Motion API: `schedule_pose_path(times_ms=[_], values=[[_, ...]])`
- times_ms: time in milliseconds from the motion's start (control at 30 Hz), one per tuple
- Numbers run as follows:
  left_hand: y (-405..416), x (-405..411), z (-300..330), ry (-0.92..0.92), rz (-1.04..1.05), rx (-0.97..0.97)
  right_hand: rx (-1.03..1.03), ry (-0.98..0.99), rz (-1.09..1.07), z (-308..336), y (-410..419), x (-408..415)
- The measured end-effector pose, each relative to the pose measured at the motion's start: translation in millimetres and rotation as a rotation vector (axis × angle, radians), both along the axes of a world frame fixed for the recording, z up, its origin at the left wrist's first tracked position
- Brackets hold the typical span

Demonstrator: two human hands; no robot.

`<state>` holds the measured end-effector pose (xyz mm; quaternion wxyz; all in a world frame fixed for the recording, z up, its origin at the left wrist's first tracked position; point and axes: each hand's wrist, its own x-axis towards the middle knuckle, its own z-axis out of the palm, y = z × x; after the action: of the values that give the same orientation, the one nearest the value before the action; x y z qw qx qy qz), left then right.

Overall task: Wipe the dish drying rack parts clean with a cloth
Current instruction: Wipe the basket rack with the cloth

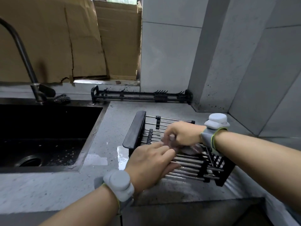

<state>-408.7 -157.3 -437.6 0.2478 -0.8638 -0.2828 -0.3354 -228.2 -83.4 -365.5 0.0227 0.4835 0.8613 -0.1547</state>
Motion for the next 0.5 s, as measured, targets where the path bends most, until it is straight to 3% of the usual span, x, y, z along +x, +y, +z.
schedule_pose_path(times_ms=[67, 133, 267, 400, 500], values=[[1, 0, 1, -0.011, -0.003, 0.002, 0.047, 0.177, -0.017, 2, 0, -19], [1, 0, 1, -0.014, -0.005, 0.001, 0.056, 0.221, 0.013, 0, -1, -36], [0, 0, 1, -0.002, 0.008, 0.004, 0.101, -0.022, 0.159, -20, 1, -35], [0, 0, 2, 0.004, -0.008, -0.006, 0.219, -0.179, 0.109, -20, 4, -25], [-1, -1, 0, 0.008, -0.009, 0.002, 0.309, -0.108, -0.042, -13, 15, -32]])
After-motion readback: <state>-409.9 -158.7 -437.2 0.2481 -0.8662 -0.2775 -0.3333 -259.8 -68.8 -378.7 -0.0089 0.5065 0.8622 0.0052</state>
